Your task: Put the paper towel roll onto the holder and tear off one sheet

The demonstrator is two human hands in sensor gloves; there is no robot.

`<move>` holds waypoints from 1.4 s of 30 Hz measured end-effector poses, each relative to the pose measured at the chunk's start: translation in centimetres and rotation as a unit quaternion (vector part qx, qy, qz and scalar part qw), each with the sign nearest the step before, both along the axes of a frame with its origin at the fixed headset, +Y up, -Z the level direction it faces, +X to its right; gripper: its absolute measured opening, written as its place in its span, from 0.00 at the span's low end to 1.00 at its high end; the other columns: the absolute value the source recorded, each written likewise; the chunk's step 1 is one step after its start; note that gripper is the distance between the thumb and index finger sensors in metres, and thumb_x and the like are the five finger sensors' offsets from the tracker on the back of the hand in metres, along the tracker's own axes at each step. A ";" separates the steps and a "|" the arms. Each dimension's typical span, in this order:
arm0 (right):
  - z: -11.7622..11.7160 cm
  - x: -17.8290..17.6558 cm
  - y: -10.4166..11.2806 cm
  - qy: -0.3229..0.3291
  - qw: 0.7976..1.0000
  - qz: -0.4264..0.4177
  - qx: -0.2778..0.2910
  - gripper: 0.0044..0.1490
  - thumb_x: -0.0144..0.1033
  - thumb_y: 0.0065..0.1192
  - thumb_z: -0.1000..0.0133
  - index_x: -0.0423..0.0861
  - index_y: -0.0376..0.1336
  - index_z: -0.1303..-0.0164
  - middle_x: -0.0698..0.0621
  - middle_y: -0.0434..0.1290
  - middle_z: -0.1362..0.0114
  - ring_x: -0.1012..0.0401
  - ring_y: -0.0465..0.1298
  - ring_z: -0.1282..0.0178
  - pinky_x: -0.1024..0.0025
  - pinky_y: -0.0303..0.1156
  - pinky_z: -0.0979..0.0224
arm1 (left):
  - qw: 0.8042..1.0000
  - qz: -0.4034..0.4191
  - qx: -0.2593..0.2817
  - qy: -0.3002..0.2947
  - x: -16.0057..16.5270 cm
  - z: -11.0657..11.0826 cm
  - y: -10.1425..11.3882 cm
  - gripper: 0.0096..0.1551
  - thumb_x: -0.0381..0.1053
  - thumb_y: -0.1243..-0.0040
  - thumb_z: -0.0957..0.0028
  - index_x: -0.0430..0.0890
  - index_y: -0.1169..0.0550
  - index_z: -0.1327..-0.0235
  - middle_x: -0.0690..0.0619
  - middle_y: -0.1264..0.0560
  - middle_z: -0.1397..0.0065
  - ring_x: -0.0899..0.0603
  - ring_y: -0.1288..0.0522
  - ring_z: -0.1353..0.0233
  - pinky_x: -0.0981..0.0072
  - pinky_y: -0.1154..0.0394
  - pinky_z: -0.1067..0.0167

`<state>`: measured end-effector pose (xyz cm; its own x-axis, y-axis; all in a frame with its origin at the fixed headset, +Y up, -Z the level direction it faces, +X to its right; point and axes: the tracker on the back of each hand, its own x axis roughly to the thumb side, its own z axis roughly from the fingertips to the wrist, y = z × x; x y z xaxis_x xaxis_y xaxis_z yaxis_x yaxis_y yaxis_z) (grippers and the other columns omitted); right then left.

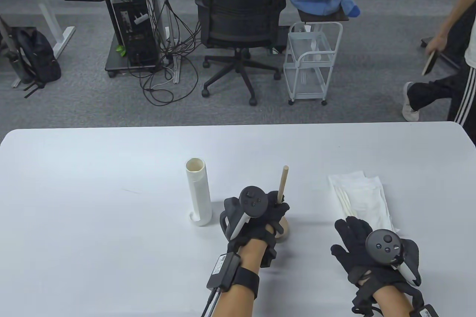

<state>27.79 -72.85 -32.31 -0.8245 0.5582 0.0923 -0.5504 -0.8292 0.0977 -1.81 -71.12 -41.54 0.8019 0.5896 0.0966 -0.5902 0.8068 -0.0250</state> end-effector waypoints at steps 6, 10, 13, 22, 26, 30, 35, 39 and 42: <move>0.1 0.1 0.0 -0.001 1.000 -0.009 -0.002 0.46 0.58 0.56 0.47 0.58 0.45 0.21 0.44 0.41 0.14 0.41 0.39 0.14 0.37 0.39 0.20 | 1.000 0.005 -0.001 0.002 -0.8 0.8 0.9 0.35 0.62 0.31 0.55 0.55 0.26 0.34 0.57 0.22 0.43 0.43 0.19 0.45 0.45 0.29 0.31; 0.1 0.1 0.0 -0.001 1.000 -0.013 -0.003 0.46 0.58 0.56 0.47 0.58 0.45 0.20 0.44 0.41 0.14 0.41 0.39 0.14 0.37 0.39 0.20 | 0.999 -0.012 0.048 0.002 -2.9 2.4 3.5 0.35 0.62 0.33 0.54 0.58 0.29 0.32 0.57 0.24 0.41 0.43 0.19 0.44 0.45 0.29 0.31; 0.1 0.1 0.0 0.000 1.000 -0.015 -0.004 0.46 0.58 0.56 0.47 0.58 0.45 0.21 0.44 0.41 0.14 0.41 0.39 0.14 0.37 0.40 0.20 | 0.995 0.002 0.094 0.021 -5.5 3.5 5.9 0.29 0.60 0.35 0.52 0.61 0.26 0.35 0.57 0.22 0.43 0.44 0.18 0.47 0.47 0.27 0.33; 0.2 0.2 -0.1 -0.004 1.000 -0.018 -0.013 0.46 0.58 0.56 0.47 0.58 0.45 0.21 0.44 0.41 0.14 0.41 0.39 0.14 0.37 0.40 0.19 | 0.983 0.012 0.151 0.107 -14.9 5.5 11.5 0.24 0.55 0.39 0.48 0.61 0.24 0.37 0.56 0.22 0.43 0.43 0.18 0.48 0.46 0.27 0.33; 0.2 0.2 -0.1 -0.004 1.000 -0.017 -0.017 0.46 0.58 0.56 0.47 0.58 0.45 0.21 0.44 0.41 0.14 0.41 0.39 0.14 0.37 0.40 0.20 | 0.979 -0.043 0.136 0.148 -17.5 5.2 12.2 0.24 0.54 0.40 0.47 0.63 0.25 0.36 0.56 0.24 0.40 0.43 0.20 0.46 0.45 0.29 0.32; 0.3 0.3 -0.1 -0.008 1.000 -0.019 -0.021 0.46 0.58 0.56 0.47 0.58 0.45 0.21 0.44 0.41 0.14 0.41 0.39 0.14 0.37 0.41 0.19 | 0.969 -0.140 0.109 0.173 -18.4 4.0 11.2 0.26 0.52 0.42 0.47 0.67 0.27 0.34 0.55 0.28 0.34 0.42 0.22 0.41 0.45 0.30 0.30; 0.2 0.5 0.0 -0.011 0.999 -0.030 -0.023 0.45 0.58 0.57 0.47 0.60 0.46 0.21 0.44 0.42 0.14 0.41 0.40 0.14 0.38 0.41 0.20 | 0.965 -0.179 0.088 0.168 -17.9 2.6 9.6 0.28 0.54 0.40 0.48 0.70 0.29 0.33 0.55 0.31 0.29 0.42 0.24 0.37 0.45 0.31 0.29; 0.2 0.4 -0.1 -0.006 0.999 -0.026 -0.030 0.44 0.58 0.57 0.47 0.61 0.46 0.21 0.44 0.42 0.14 0.41 0.40 0.14 0.38 0.41 0.19 | 0.969 -0.174 0.084 0.156 -17.2 1.9 9.2 0.27 0.57 0.40 0.48 0.70 0.28 0.34 0.53 0.37 0.22 0.40 0.28 0.29 0.44 0.32 0.28; 0.1 0.3 -0.1 -0.003 0.999 -0.029 -0.031 0.45 0.58 0.57 0.47 0.61 0.46 0.21 0.43 0.42 0.14 0.41 0.40 0.14 0.38 0.41 0.19 | 0.966 -0.178 0.092 0.165 -17.0 1.8 9.2 0.25 0.57 0.40 0.48 0.68 0.26 0.36 0.52 0.37 0.21 0.39 0.27 0.28 0.43 0.32 0.28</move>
<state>28.12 -72.96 -32.20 -0.7913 0.6092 0.0523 -0.5976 -0.7887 0.1446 -18.85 -61.95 -39.76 0.9557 0.2679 -0.1219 -0.2260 0.9333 0.2791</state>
